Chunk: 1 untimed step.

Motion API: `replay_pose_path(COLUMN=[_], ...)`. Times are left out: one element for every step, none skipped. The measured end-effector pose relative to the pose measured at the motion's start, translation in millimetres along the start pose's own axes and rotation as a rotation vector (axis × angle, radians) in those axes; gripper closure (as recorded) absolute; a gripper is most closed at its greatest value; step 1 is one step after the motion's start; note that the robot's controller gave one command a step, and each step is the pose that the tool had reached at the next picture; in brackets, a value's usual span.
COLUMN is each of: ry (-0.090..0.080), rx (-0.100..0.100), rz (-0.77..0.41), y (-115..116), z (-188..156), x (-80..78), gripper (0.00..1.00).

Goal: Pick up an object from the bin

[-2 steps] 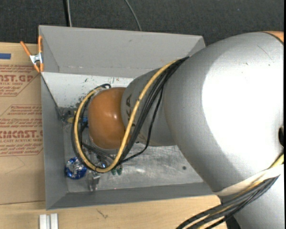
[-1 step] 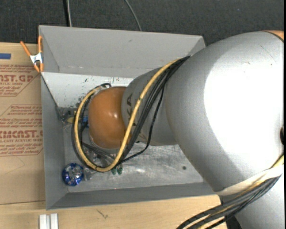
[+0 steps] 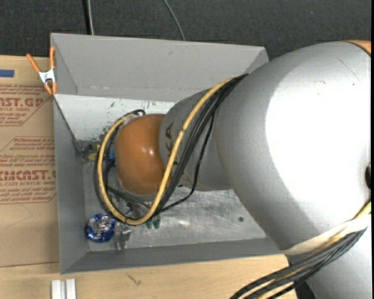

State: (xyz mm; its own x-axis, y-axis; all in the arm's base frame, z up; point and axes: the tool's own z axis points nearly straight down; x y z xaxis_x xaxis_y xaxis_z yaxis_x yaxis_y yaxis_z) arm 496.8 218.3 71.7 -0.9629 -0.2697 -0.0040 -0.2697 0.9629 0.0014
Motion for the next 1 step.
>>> replay_pose_path(ry=[-0.003], rx=[-0.001], rz=[0.0], y=[0.5], z=[-1.9], x=[-0.9], gripper=[1.0])
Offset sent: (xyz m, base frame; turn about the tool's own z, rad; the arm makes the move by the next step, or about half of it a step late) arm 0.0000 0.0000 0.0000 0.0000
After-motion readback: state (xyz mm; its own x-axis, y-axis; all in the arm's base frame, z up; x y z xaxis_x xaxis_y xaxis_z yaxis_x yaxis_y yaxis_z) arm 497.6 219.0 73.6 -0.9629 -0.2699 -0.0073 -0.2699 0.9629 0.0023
